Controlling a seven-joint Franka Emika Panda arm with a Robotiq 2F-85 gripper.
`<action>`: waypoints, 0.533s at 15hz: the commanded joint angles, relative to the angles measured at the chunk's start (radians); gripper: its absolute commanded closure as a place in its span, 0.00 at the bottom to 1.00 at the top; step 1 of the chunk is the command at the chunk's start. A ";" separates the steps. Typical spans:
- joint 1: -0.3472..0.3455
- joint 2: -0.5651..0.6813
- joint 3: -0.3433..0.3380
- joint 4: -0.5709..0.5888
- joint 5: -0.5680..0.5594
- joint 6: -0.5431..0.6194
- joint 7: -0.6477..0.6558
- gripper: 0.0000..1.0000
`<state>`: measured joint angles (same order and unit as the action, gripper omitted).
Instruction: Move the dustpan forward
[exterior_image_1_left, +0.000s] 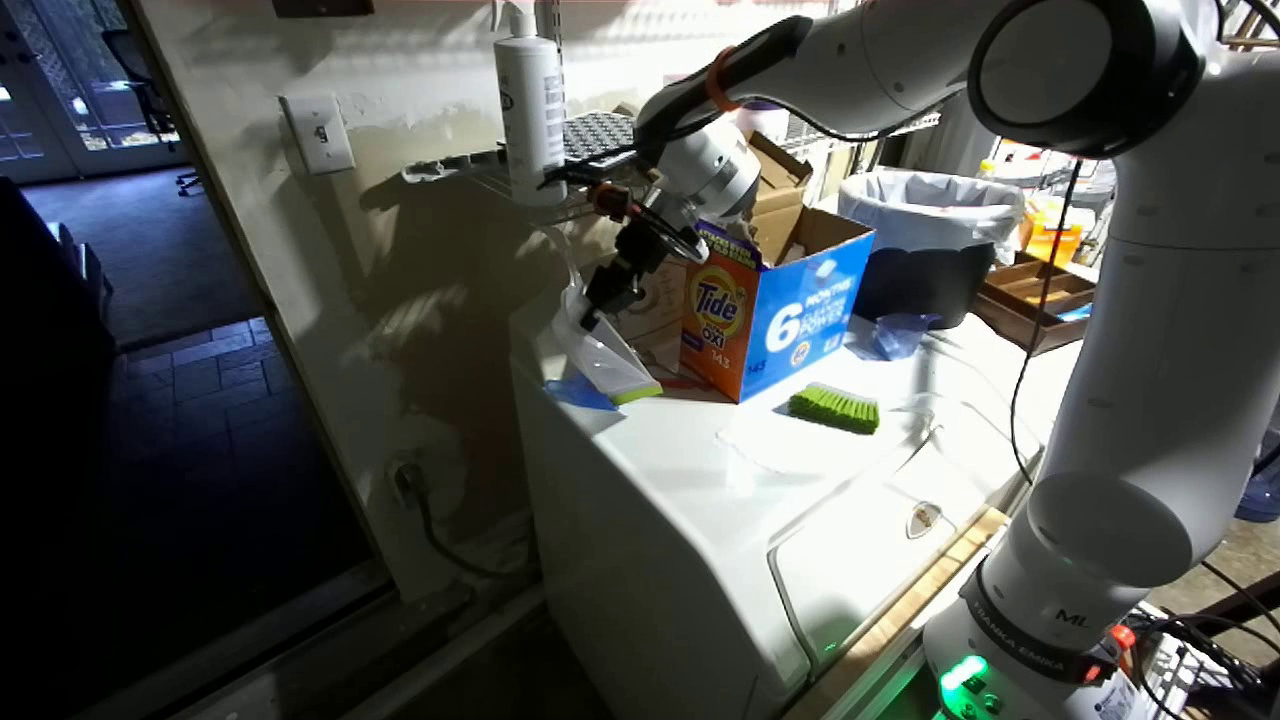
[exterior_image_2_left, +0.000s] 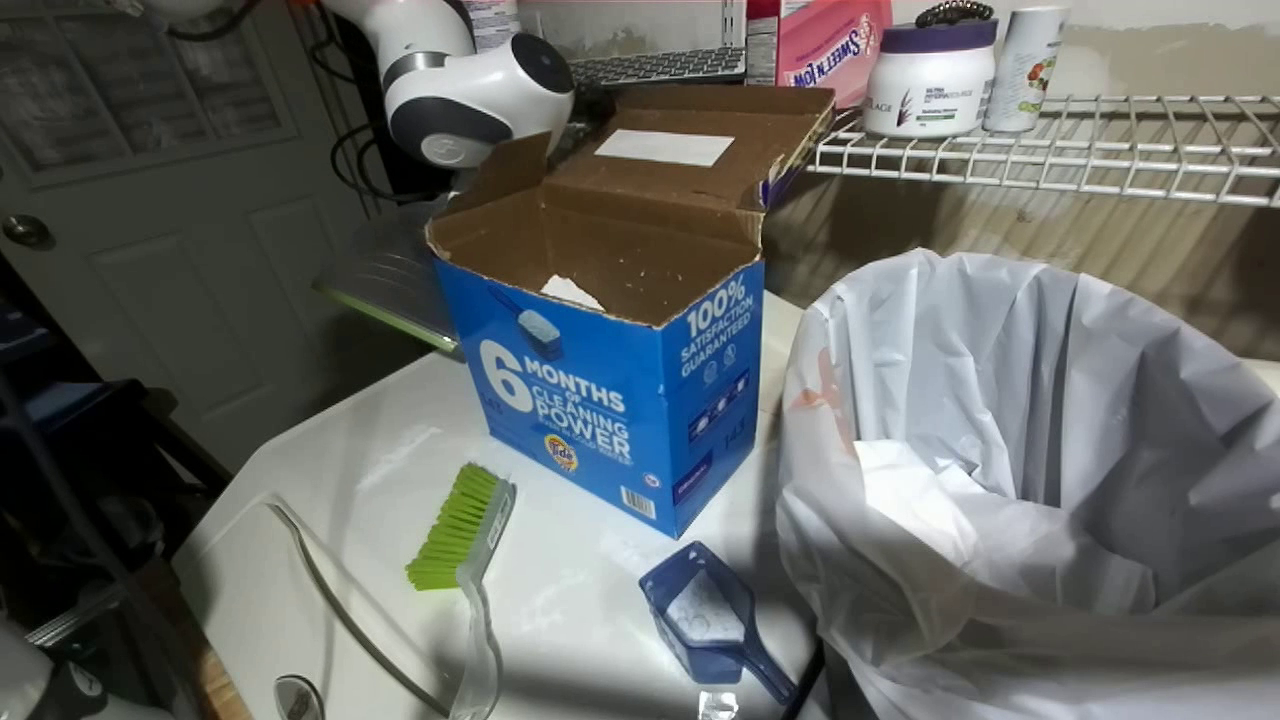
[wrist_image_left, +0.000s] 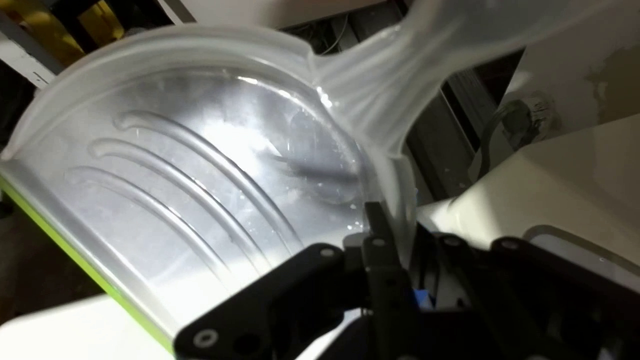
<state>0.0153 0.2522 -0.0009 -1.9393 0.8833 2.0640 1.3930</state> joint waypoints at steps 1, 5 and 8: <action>-0.009 0.021 -0.006 0.017 0.020 0.007 -0.051 0.98; -0.006 0.033 -0.006 0.026 0.015 0.009 -0.058 0.98; -0.004 0.037 -0.005 0.029 0.011 0.009 -0.056 0.69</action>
<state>0.0159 0.2621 -0.0010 -1.9334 0.8833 2.0732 1.3602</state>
